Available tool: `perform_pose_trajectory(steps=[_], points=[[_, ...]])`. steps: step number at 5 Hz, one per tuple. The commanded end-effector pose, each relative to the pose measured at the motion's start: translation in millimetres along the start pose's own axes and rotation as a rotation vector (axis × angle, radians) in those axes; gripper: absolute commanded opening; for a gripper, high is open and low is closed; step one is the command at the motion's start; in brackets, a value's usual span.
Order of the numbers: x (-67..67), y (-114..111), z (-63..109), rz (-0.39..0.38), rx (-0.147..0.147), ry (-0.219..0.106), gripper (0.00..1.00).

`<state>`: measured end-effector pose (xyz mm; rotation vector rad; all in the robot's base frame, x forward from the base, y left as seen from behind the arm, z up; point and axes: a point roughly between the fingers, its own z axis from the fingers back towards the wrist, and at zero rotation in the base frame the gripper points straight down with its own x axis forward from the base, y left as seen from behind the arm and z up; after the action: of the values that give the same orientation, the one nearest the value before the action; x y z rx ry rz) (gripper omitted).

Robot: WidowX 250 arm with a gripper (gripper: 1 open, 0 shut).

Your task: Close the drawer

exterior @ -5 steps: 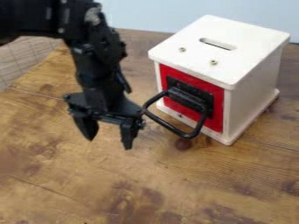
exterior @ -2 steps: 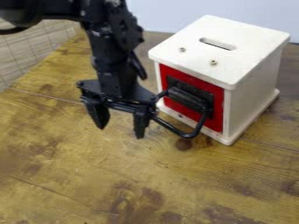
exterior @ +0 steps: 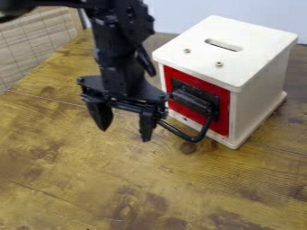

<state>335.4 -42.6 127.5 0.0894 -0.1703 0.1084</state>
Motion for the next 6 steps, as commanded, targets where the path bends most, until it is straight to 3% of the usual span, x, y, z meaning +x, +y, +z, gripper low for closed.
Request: perform_pose_trajectory(steps=[1,2,3,5,6], points=[[-2.0,5.3,22.4,-0.015,0.003,-0.087,1.00],[2.4,4.7,2.5,-0.040,0.017,-0.113,1.00],[8.6,3.4,-17.3,-0.039,0.043,-0.119,1.00],[4.3,12.5,-13.5,0.034,0.024,-0.055,1.00],[-7.8,8.6,-20.0,0.032,0.030,-0.061,1.00]])
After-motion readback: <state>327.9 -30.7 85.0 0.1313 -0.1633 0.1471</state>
